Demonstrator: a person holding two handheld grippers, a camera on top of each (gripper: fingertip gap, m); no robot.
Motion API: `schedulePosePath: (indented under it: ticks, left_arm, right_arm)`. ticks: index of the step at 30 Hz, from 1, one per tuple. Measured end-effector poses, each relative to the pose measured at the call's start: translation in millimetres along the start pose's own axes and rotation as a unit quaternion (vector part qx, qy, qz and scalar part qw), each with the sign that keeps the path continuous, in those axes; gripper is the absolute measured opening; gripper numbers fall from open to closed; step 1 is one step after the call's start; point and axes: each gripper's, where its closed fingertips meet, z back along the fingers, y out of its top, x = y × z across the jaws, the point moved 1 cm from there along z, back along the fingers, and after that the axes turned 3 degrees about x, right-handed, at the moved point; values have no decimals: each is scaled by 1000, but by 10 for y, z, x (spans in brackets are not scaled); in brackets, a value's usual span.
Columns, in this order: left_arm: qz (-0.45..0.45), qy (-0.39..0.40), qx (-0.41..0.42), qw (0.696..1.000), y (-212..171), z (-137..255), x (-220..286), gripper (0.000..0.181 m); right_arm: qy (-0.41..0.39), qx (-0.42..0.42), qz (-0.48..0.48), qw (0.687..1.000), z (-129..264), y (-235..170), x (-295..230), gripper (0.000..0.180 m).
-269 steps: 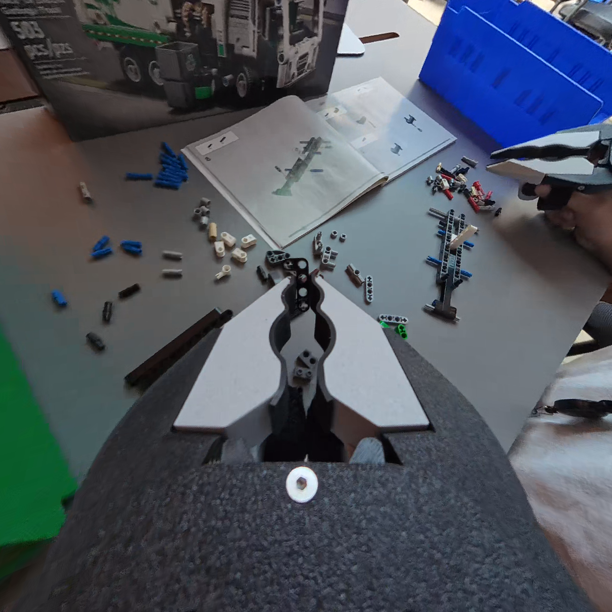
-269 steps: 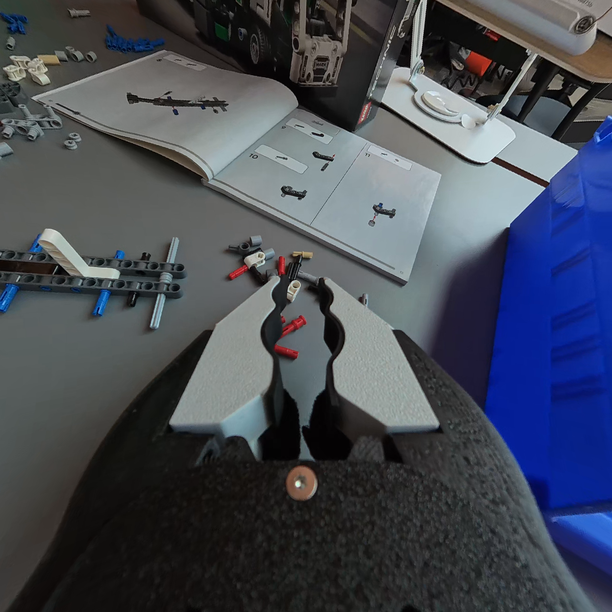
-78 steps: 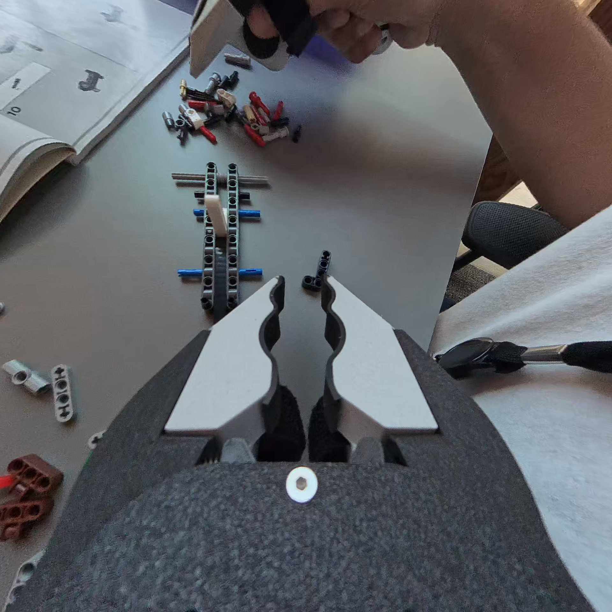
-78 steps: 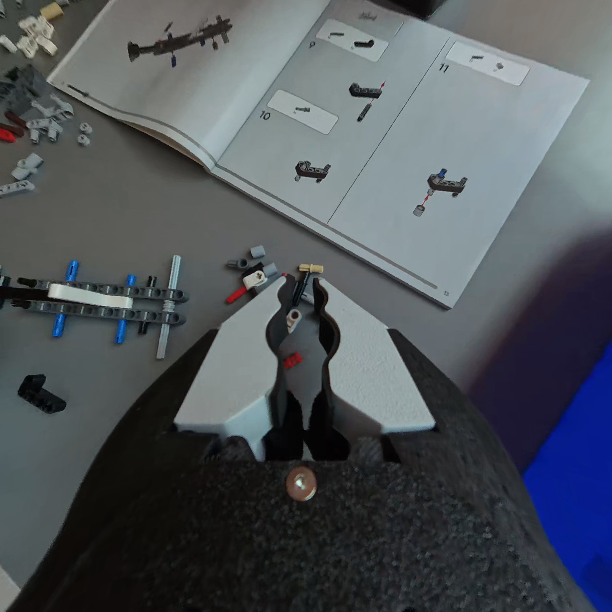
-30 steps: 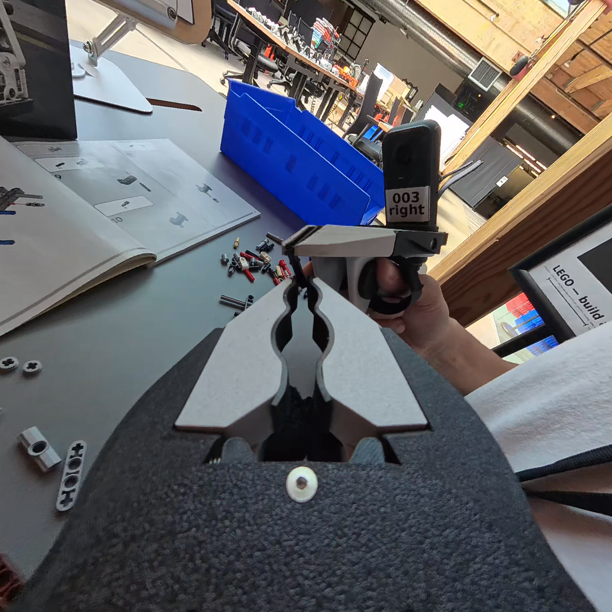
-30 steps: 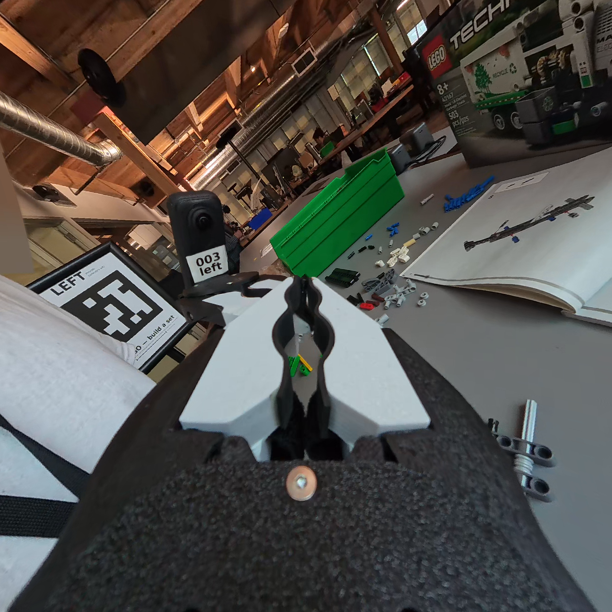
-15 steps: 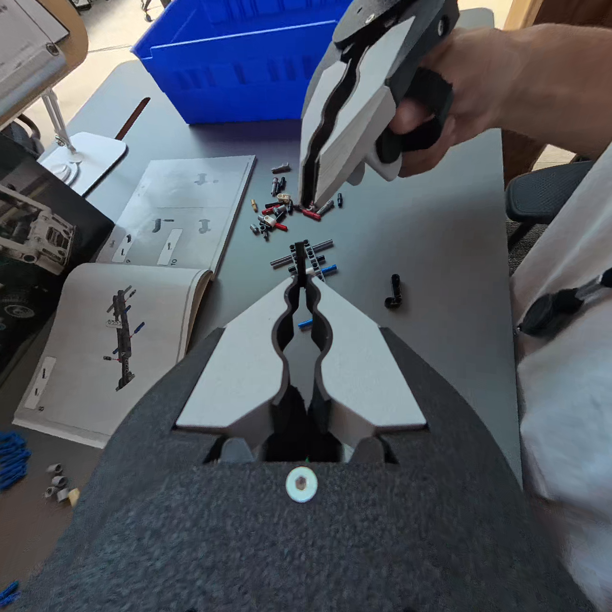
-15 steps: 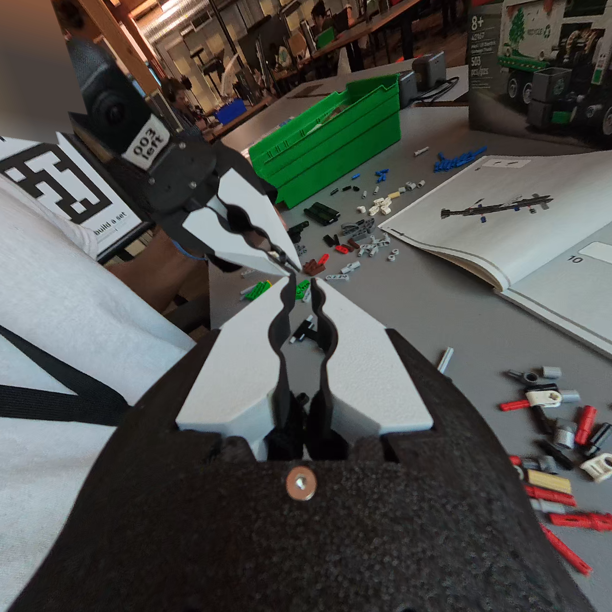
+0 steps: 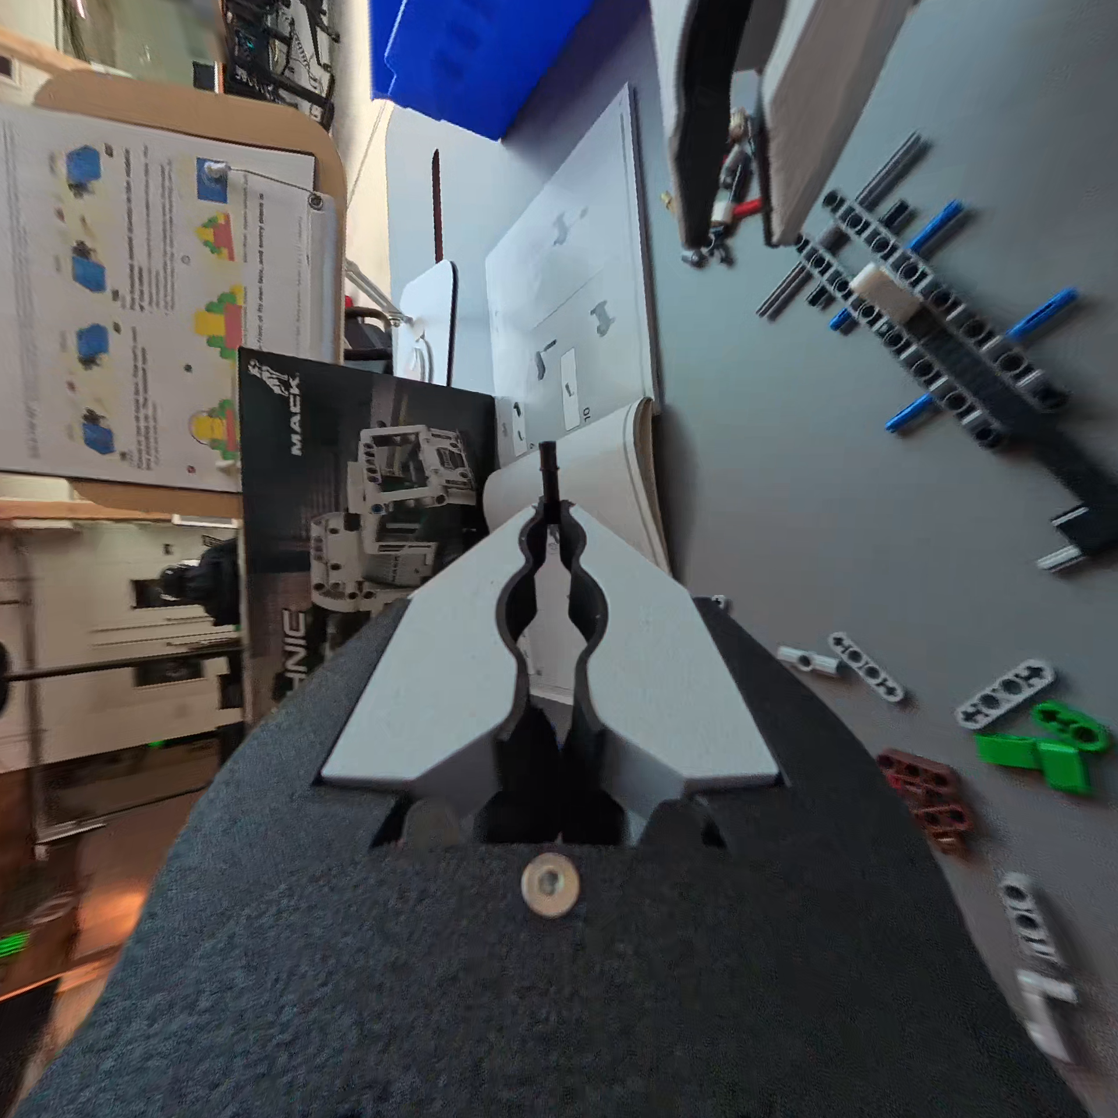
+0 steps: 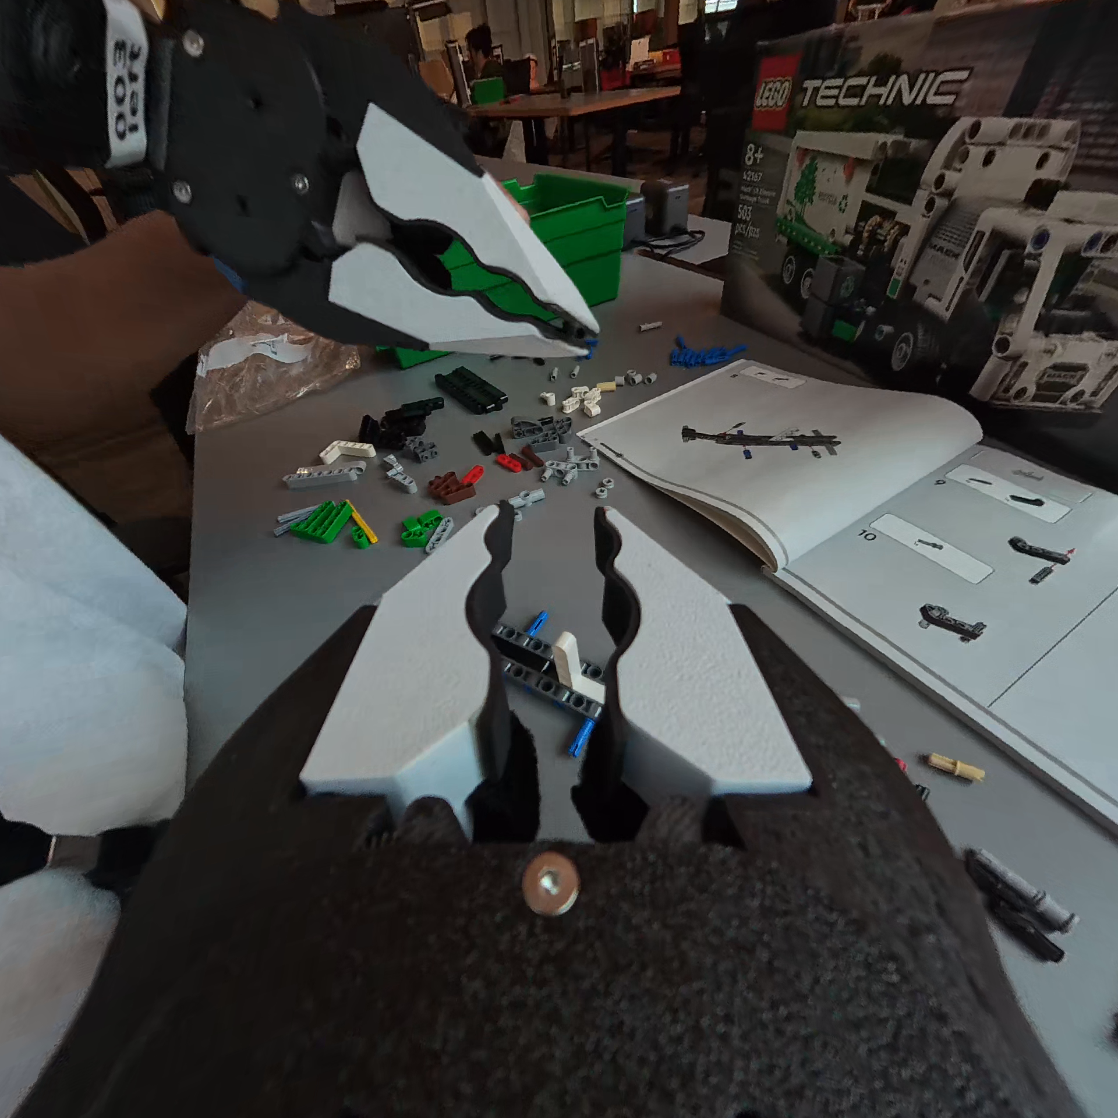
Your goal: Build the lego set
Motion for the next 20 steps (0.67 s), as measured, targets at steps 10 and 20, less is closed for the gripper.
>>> schedulePosePath:
  ticks: [10, 20]
  left_arm:
    - [-175, -30, -10, 984, 90, -492, 142, 3]
    - [-238, -37, 6, 970, 197, -587, 328, 3]
  right_arm:
    - [-52, -15, -103, 993, -50, -17, 466, 14]
    - [-27, -120, -61, 991, -200, -167, 429, 9]
